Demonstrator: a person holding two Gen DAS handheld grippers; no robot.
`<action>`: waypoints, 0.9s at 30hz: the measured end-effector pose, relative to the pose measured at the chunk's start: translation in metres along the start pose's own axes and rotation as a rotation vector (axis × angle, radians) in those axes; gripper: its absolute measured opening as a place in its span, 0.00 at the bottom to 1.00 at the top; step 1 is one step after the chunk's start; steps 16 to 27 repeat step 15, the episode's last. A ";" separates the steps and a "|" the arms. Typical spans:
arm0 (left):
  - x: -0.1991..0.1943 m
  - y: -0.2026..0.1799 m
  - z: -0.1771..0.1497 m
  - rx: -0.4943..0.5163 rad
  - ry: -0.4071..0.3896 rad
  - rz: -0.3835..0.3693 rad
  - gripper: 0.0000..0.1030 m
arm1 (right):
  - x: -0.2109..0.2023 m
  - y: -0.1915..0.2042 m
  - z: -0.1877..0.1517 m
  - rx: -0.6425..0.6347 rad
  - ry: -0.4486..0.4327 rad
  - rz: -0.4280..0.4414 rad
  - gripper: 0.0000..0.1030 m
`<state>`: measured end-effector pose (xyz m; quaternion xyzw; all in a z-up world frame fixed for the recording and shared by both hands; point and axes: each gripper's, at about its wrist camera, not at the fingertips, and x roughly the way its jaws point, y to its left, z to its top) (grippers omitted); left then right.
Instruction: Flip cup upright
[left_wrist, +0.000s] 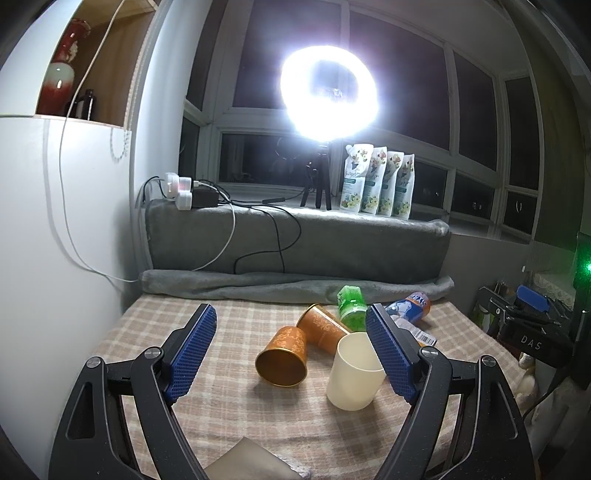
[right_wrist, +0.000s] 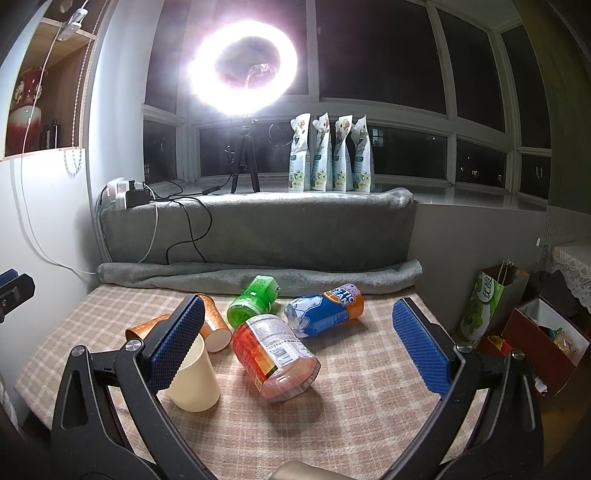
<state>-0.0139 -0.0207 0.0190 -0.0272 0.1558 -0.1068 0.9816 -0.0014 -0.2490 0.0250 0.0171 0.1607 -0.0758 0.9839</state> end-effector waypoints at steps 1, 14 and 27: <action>0.000 0.000 0.000 -0.001 0.000 -0.001 0.81 | 0.000 0.000 0.000 0.000 0.000 0.000 1.00; -0.003 -0.001 0.002 0.003 -0.007 -0.004 0.81 | 0.000 0.001 0.000 -0.001 0.000 0.000 1.00; -0.003 -0.001 0.003 0.005 -0.008 -0.002 0.81 | 0.001 0.001 0.000 0.000 0.002 0.000 1.00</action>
